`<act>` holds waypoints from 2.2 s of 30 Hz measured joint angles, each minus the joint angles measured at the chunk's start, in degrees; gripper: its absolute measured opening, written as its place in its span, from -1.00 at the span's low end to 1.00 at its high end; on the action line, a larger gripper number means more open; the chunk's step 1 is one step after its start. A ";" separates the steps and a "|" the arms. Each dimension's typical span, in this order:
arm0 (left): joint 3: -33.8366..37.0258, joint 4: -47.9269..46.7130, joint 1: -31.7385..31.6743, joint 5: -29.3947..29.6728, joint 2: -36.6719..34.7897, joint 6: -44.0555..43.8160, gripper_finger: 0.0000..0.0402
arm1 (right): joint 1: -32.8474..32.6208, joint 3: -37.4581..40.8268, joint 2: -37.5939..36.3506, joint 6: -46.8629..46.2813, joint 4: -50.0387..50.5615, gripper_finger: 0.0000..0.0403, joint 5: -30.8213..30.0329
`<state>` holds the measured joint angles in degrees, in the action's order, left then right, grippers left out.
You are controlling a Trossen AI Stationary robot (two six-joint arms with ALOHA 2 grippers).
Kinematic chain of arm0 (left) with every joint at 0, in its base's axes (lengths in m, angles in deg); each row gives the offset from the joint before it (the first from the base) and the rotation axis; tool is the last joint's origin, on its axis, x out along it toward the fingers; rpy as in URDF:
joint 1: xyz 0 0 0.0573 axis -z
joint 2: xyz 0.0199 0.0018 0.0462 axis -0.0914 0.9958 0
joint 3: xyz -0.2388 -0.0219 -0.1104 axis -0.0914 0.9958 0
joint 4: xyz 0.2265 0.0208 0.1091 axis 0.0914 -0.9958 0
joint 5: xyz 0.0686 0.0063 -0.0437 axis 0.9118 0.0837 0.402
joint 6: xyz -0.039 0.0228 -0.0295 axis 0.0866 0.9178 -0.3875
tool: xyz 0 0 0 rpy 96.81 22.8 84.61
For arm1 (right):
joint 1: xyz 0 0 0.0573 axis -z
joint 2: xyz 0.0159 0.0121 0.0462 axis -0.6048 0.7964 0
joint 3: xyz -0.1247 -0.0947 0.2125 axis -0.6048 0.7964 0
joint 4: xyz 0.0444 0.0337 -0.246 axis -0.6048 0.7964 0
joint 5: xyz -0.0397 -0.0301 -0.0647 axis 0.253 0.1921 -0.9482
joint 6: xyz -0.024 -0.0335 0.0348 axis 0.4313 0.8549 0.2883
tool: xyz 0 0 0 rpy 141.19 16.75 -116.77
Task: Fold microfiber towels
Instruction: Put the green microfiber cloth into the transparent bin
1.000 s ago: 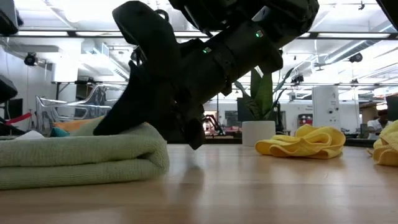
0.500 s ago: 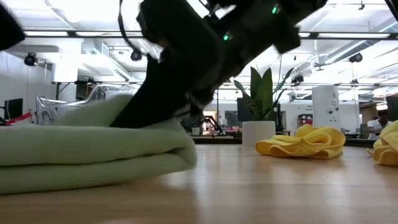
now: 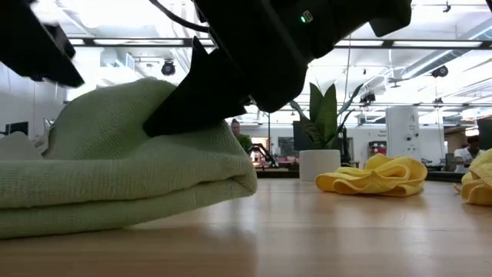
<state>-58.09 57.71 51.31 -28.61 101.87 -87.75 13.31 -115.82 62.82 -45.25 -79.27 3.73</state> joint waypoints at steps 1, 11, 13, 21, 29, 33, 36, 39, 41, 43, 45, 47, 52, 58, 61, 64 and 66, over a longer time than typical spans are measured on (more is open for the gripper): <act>0.27 -1.53 -0.68 0.03 0.00 0.00 0.12 | 0.00 0.00 0.00 0.10 0.02 -0.92 0.00; 5.04 0.43 -5.15 -1.55 0.68 0.62 0.25 | 0.02 0.00 0.00 -0.01 -0.09 -0.92 0.00; 5.73 4.81 -5.14 -3.36 1.29 2.71 0.24 | 0.02 0.00 0.00 -0.28 -0.08 -0.92 0.00; 7.71 22.75 -5.14 -9.19 4.31 9.39 -0.06 | 0.02 0.00 0.00 -1.56 -0.52 -0.92 0.00; 7.29 22.54 -5.14 -9.27 6.73 11.40 -0.74 | 0.02 0.00 0.00 -2.07 -0.95 -0.90 0.00; 6.79 22.44 -5.25 -8.86 5.99 12.73 -0.95 | 0.02 0.00 -0.21 -4.24 -0.62 -0.75 0.08; 6.30 22.55 -5.24 -8.75 4.55 13.52 -0.98 | 0.15 0.02 -1.48 -6.81 0.97 -0.58 0.47; 6.05 22.48 -5.25 -7.81 3.40 13.95 -0.99 | 0.17 0.02 -3.90 -8.07 4.03 -0.39 0.48; 5.86 22.55 -5.25 -6.50 2.58 14.00 -0.99 | 0.20 0.02 -5.93 -8.17 6.51 -0.26 0.44; 5.86 22.55 -5.23 -4.22 1.53 13.69 -0.99 | 0.20 0.04 -8.28 -8.08 9.59 -0.15 0.07; 5.90 22.51 -5.25 -1.70 0.19 13.51 -0.99 | 0.31 0.04 -10.87 -8.06 12.70 -0.05 -0.03; 5.90 23.13 -5.25 0.57 -1.24 13.50 -0.99 | 0.43 0.11 -13.40 -8.04 15.06 0.03 -0.68; 5.99 23.02 -5.25 7.78 -6.14 13.55 -1.00 | 0.57 1.05 -20.01 -8.25 20.57 0.19 -6.46; 8.76 22.85 -5.67 17.19 -13.30 16.90 -1.00 | 0.57 3.12 -28.33 -11.17 24.80 0.32 -16.77; 10.74 22.98 -6.71 19.96 -16.33 16.58 -1.00 | 0.57 3.74 -32.23 -11.89 26.00 0.35 -20.92; 12.56 23.82 -7.35 27.18 -18.76 14.23 -1.00 | 0.59 4.03 -35.18 -11.86 27.23 0.35 -21.31; 13.81 24.02 -7.57 35.24 -19.97 10.90 -1.00 | 0.58 4.28 -36.45 -11.71 27.84 0.34 -21.27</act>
<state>-44.28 81.73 43.75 6.62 81.90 -76.85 13.89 -111.54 26.38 -56.96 -51.43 -17.54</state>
